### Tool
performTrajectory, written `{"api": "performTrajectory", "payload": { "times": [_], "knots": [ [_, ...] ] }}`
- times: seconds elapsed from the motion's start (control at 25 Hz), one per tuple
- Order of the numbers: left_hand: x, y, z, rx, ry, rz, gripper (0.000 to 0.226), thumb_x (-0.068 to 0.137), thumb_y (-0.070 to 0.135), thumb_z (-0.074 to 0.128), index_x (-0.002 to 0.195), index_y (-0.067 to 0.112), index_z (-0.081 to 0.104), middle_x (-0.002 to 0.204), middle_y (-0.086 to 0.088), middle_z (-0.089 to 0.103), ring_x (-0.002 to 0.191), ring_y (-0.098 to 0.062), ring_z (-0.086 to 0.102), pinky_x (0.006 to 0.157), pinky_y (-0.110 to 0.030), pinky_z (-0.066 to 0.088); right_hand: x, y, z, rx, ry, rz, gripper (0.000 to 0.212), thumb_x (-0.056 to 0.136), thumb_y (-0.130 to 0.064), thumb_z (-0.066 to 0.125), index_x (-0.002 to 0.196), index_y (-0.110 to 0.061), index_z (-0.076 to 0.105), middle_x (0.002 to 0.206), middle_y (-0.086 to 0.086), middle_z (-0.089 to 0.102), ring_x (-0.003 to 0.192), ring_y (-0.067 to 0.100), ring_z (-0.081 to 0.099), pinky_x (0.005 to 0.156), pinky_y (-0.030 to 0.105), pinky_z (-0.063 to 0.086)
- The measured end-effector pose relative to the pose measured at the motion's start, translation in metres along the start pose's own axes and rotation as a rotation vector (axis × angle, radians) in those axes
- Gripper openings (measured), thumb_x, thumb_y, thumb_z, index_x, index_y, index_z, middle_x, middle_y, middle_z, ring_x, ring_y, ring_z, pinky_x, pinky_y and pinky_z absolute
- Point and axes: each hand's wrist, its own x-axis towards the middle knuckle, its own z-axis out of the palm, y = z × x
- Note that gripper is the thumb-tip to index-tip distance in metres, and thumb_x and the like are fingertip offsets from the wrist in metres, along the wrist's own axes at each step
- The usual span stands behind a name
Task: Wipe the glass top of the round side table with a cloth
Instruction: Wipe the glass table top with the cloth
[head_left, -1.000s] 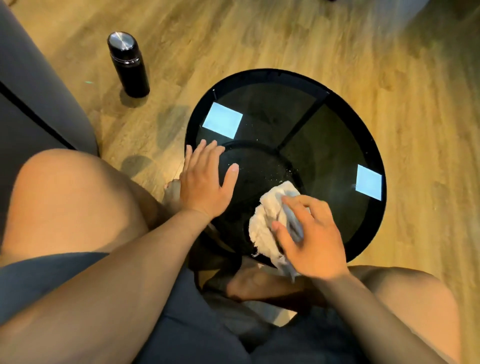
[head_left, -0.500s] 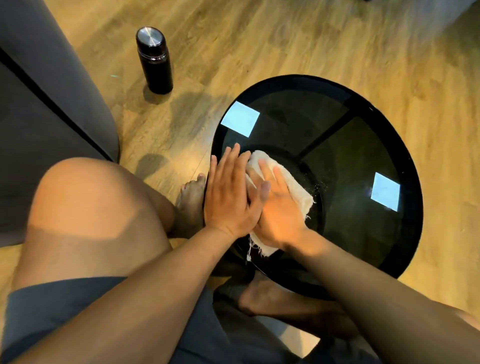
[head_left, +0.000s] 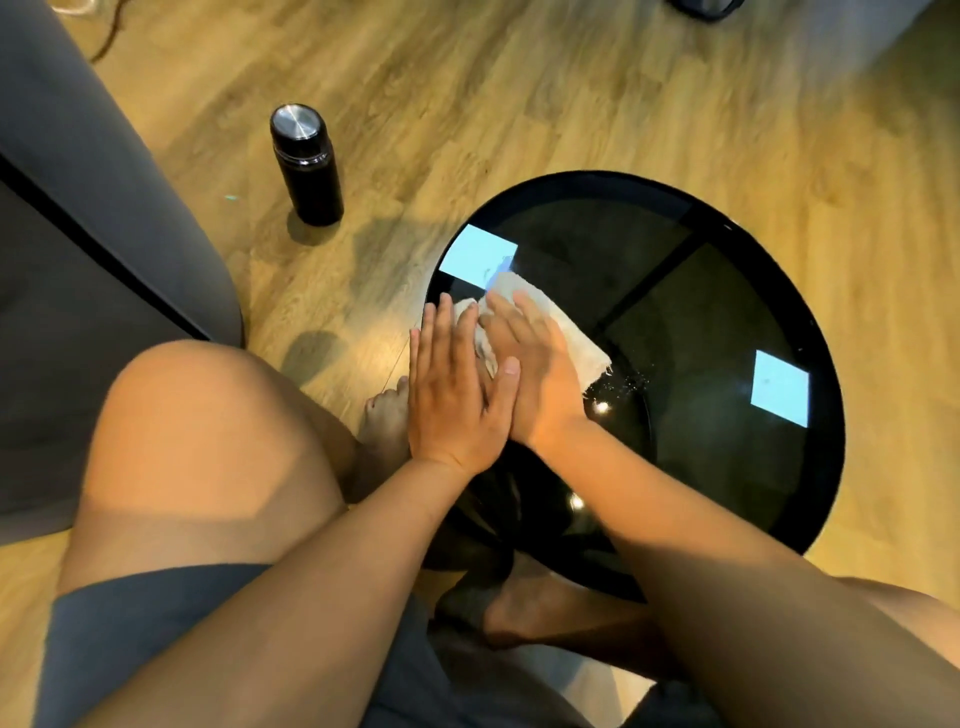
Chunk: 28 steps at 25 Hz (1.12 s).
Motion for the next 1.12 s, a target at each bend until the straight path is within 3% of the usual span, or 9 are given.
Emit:
{"api": "performTrajectory", "payload": {
  "times": [0.08,0.2,0.32,0.4,0.52,0.6,0.72,0.92,1.12],
  "knots": [
    [0.004,-0.004,0.0,0.015,-0.024,-0.004,0.073,0.094,0.056,0.02,0.154,0.015,0.024,0.166,-0.011,0.01,0.153,-0.022,0.0,0.124,-0.044,0.001,-0.045,0.022,-0.003,0.061,-0.052,-0.027,0.053,0.095,-0.038,0.038,0.135,-0.007,0.053,0.149,0.011,0.045,0.143,0.029,0.03,0.12,0.037,0.015],
    [0.006,-0.008,0.002,-0.073,0.02,-0.067,0.072,0.095,0.055,0.024,0.154,0.015,0.024,0.166,-0.011,0.009,0.153,-0.022,-0.001,0.123,-0.046,0.004,-0.128,0.063,-0.007,0.04,-0.105,0.013,0.047,0.095,-0.044,0.044,0.125,-0.011,0.059,0.145,0.008,0.049,0.142,0.029,0.034,0.117,0.045,0.025],
    [0.003,-0.004,0.003,-0.233,0.044,-0.221,0.077,0.091,0.06,0.024,0.155,0.018,0.022,0.166,-0.007,0.009,0.153,-0.019,0.002,0.123,-0.041,0.008,-0.205,0.077,-0.02,0.071,-0.126,0.097,0.047,0.093,-0.043,0.048,0.128,-0.013,0.059,0.148,0.0,0.046,0.145,0.014,0.025,0.119,0.027,0.013],
    [0.0,-0.002,0.0,-0.263,0.044,-0.268,0.078,0.089,0.063,0.023,0.155,0.021,0.02,0.166,-0.004,0.009,0.152,-0.021,0.006,0.121,-0.041,0.012,-0.214,0.069,-0.018,0.123,-0.125,0.099,0.043,0.091,-0.037,0.048,0.126,-0.015,0.058,0.147,-0.002,0.046,0.145,0.012,0.024,0.118,0.027,0.014],
    [0.002,-0.004,0.001,-0.317,0.061,-0.266,0.077,0.09,0.061,0.024,0.155,0.02,0.021,0.166,-0.003,0.014,0.152,-0.019,0.012,0.122,-0.043,0.016,-0.159,0.048,-0.005,0.162,0.015,-0.107,0.036,0.088,-0.022,0.052,0.123,-0.016,0.051,0.139,0.003,0.049,0.142,0.017,0.027,0.118,0.037,0.019],
    [0.001,-0.006,0.003,-0.353,0.091,-0.275,0.076,0.091,0.059,0.025,0.154,0.018,0.023,0.164,-0.004,0.019,0.15,-0.017,0.017,0.123,-0.034,0.014,-0.105,0.027,0.01,0.172,0.08,-0.219,0.036,0.088,-0.014,0.055,0.124,-0.011,0.053,0.135,0.007,0.05,0.14,0.021,0.029,0.117,0.043,0.021],
    [0.002,-0.007,0.003,-0.341,0.104,-0.276,0.076,0.092,0.061,0.028,0.154,0.017,0.022,0.163,-0.004,0.022,0.149,-0.016,0.02,0.11,-0.004,-0.001,-0.017,0.002,0.015,0.34,0.102,-0.062,0.043,0.089,-0.019,0.053,0.129,-0.004,0.055,0.139,0.018,0.051,0.138,0.035,0.034,0.112,0.052,0.029],
    [0.003,-0.012,0.007,-0.328,0.121,-0.216,0.082,0.095,0.067,0.022,0.153,0.01,0.024,0.162,-0.01,0.024,0.149,-0.018,0.022,0.116,-0.014,0.01,0.126,0.009,0.012,0.208,0.205,0.049,0.033,0.09,-0.018,0.043,0.114,-0.005,0.061,0.125,0.014,0.058,0.128,0.034,0.046,0.108,0.043,0.035],
    [0.005,-0.011,0.005,-0.361,0.085,-0.24,0.084,0.093,0.07,0.022,0.155,0.013,0.018,0.163,-0.006,0.022,0.15,-0.016,0.019,0.116,-0.014,0.007,0.117,-0.001,0.015,0.124,0.322,0.189,0.031,0.084,-0.017,0.055,0.113,-0.013,0.066,0.129,0.005,0.056,0.123,0.03,0.043,0.1,0.041,0.037]
  ]
}}
